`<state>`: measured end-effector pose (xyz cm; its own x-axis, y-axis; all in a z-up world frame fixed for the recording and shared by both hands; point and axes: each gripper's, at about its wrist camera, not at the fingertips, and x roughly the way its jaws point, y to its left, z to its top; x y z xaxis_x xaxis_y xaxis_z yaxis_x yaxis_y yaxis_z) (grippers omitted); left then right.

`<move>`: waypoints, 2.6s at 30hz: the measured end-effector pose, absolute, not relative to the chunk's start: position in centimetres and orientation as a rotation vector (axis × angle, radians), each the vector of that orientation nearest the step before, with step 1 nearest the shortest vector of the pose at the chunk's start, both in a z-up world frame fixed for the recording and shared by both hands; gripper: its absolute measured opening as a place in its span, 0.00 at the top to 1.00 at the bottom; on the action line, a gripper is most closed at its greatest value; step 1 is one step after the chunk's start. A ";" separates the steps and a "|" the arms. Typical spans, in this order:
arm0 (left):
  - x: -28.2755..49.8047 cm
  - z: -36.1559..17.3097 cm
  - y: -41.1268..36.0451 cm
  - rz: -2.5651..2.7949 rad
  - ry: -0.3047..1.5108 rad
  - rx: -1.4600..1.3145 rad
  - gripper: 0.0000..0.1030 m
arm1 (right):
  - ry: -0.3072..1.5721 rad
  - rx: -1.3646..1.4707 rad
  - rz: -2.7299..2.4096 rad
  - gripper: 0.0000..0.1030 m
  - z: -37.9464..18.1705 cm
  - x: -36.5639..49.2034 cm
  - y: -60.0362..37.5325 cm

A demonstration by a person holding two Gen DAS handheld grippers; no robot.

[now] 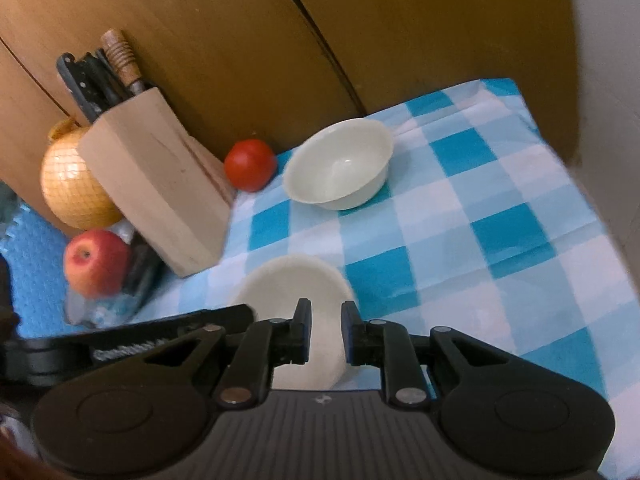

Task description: Organize plates and bowls

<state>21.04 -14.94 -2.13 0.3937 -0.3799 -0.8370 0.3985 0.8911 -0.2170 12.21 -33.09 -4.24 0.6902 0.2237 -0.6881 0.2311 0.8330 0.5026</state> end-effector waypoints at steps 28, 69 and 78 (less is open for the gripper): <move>18.8 -2.3 -15.6 -0.544 1.090 0.105 0.39 | 0.928 0.538 0.009 0.78 -4.7 10.9 -32.8; 27.7 -2.3 -20.7 -0.398 1.028 -0.046 0.36 | 0.722 0.723 -0.180 0.67 -4.2 19.7 -39.4; 29.3 -3.1 -21.5 -0.402 1.026 -0.060 0.43 | 0.741 0.687 -0.183 0.67 -5.2 21.4 -39.0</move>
<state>29.32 -21.51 -3.09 0.4519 -0.3530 -0.8192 0.2979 0.9254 -0.2345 21.36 -39.03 -5.19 0.7335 0.0806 -0.6749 0.3852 0.7688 0.5104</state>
